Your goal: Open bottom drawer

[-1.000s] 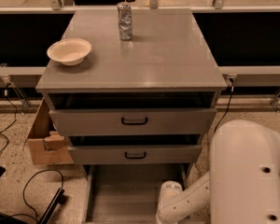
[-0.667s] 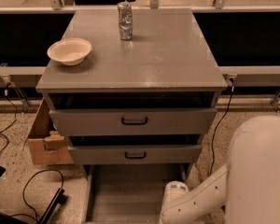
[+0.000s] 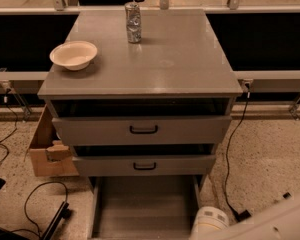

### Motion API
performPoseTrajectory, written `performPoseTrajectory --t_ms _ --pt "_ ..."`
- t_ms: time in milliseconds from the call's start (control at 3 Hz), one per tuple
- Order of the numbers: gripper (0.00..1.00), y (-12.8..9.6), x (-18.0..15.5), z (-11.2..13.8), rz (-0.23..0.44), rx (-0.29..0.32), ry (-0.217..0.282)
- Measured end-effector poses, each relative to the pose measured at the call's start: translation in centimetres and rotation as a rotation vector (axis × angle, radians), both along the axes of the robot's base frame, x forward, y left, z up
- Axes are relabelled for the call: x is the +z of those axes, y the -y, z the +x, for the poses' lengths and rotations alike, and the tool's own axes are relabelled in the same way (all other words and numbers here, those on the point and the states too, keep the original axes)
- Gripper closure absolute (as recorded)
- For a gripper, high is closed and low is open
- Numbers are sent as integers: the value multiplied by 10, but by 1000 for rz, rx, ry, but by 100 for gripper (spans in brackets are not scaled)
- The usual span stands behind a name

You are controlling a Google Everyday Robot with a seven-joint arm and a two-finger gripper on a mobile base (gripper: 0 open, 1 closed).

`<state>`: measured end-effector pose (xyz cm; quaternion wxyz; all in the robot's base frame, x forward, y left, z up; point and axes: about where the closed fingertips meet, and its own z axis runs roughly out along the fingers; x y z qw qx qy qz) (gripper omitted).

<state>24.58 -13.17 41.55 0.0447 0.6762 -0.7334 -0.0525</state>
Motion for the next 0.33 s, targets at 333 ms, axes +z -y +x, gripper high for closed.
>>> performPoseTrajectory --t_ms 333 --pt "0 14 55 -7 -34 -37 53"
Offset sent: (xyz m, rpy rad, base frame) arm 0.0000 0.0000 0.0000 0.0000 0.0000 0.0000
